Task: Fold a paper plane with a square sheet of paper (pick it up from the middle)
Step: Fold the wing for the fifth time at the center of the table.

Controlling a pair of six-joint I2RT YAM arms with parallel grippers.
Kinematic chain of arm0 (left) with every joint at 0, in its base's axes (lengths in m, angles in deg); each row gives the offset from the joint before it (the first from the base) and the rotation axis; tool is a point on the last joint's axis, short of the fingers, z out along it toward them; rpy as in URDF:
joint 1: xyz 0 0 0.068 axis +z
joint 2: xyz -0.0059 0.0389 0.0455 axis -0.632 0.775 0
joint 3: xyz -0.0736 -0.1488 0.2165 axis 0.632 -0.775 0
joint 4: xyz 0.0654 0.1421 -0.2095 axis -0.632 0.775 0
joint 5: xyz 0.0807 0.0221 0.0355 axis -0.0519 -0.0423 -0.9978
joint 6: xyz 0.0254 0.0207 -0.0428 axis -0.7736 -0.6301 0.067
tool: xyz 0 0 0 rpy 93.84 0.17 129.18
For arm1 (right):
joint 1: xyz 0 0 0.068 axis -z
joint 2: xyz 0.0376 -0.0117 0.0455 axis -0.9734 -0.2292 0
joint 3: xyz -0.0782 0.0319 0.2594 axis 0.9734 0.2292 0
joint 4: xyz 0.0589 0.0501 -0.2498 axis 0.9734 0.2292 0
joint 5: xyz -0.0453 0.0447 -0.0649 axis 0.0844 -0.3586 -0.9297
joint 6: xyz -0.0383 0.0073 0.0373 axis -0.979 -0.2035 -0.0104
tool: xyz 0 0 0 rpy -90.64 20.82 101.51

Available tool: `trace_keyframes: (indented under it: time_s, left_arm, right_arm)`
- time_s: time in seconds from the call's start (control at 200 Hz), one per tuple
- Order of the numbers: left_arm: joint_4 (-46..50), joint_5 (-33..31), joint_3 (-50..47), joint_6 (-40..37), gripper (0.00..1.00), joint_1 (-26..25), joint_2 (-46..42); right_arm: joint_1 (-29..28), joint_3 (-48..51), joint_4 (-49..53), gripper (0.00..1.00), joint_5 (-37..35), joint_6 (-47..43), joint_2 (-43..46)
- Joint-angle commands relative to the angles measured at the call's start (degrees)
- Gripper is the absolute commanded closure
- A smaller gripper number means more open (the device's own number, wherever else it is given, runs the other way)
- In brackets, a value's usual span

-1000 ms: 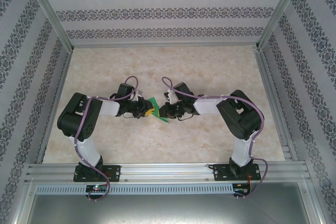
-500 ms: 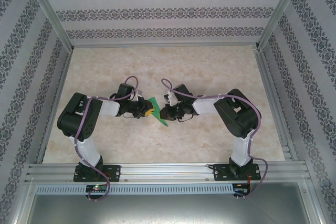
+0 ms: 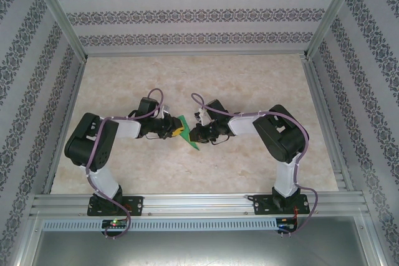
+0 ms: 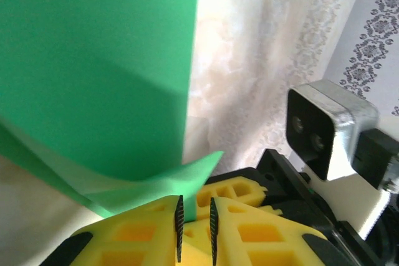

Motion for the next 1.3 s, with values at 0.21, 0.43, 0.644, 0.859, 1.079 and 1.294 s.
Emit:
trace_keyframes:
  time_s: [0.21, 0.43, 0.644, 0.859, 1.079, 1.294]
  left_arm:
    - [3.59, -0.07, 1.18, -2.91, 0.78, -2.96, 0.68]
    - [3.26, -0.82, 1.22, -2.32, 0.79, -2.99, 2.67]
    - [4.74, -1.81, 1.01, -2.49, 0.80, -2.99, 3.43]
    - [6.54, -3.00, 0.85, -3.12, 0.80, -3.00, 3.84]
    - [6.48, -2.83, 0.73, -3.21, 0.80, -3.01, 4.06]
    - [6.22, -2.57, 0.51, -3.25, 0.80, -2.98, 3.97]
  right_arm:
    - [0.16, -1.36, 3.50, 0.89, -1.34, -1.81, -2.02]
    - [0.06, -1.70, 3.86, 0.89, -1.25, -2.13, -2.05]
    - [0.07, -2.18, 4.69, 0.87, -0.99, -2.53, -1.52]
    - [0.15, -2.46, 5.42, 0.84, -0.81, -2.64, 0.18]
    - [0.41, -1.92, 6.62, 0.82, -0.06, -2.03, 3.39]
    - [0.59, -0.03, 7.62, 0.82, -0.22, -1.46, 4.83]
